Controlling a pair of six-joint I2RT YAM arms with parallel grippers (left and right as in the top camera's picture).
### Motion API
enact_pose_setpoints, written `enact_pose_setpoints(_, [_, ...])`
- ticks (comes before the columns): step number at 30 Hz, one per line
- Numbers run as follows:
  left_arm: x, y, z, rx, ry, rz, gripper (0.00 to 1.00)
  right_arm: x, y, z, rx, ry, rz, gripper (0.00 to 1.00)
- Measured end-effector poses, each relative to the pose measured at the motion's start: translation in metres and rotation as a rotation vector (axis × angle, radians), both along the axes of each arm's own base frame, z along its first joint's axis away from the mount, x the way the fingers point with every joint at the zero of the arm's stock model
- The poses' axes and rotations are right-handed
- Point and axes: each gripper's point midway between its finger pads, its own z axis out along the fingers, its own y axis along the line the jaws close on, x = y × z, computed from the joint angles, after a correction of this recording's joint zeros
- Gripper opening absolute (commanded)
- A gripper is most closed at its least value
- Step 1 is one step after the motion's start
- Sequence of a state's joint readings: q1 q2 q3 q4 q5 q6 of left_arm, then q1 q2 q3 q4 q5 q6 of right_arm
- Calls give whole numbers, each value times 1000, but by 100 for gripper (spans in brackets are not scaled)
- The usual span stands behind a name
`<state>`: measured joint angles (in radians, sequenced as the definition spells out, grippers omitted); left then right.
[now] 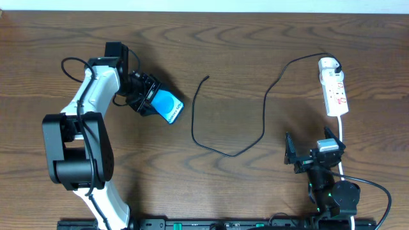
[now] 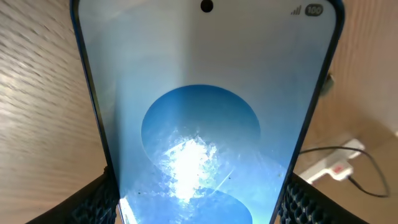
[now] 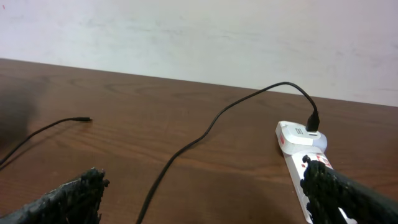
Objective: Plug charger to phone and switch on socket
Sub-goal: 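Lift the phone with the left gripper and tilt it upright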
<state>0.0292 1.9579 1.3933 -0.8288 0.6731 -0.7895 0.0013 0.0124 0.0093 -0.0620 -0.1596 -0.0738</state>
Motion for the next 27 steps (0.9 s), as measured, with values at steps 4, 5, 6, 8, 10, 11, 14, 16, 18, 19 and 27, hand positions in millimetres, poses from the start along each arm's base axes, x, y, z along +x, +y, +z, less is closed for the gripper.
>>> enact_pose_setpoints(4, [0, -5, 4, -38, 16, 21, 65, 0, 0, 0, 0, 0, 0, 99])
enact_pose_setpoints(5, [0, -6, 4, -46, 20, 25, 65, 0, 0, 0, 0, 0, 0, 99])
enact_pose_setpoints(6, [0, -7, 5, -54, 25, 32, 65, 0, 0, 0, 0, 0, 0, 99])
enact_pose_setpoints(8, [0, -8, 6, -65, 34, 42, 65, 0, 0, 0, 0, 0, 0, 99])
enact_pose_setpoints(10, [0, -9, 7, -71, 47, 59, 64, 0, 0, 0, 0, 0, 0, 99])
enact_pose_setpoints(11, [0, -9, 7, -74, 55, 69, 64, 0, 0, 0, 0, 0, 0, 99])
enact_pose_setpoints(14, [0, -10, 8, -84, 80, 101, 64, 0, 0, 0, 0, 0, 0, 99])
enact_pose_setpoints(16, [0, -11, 9, -97, 98, 122, 65, 0, 0, 0, 0, 0, 0, 99])
enact_pose_setpoints(18, [0, -13, 10, -109, 113, 139, 64, 0, 0, 0, 0, 0, 0, 99])
enact_pose_setpoints(19, [0, -14, 11, -118, 121, 149, 64, 0, 0, 0, 0, 0, 0, 99])
enact_pose_setpoints(27, [0, -22, 18, -186, 156, 183, 64, 0, 0, 0, 0, 0, 0, 99])
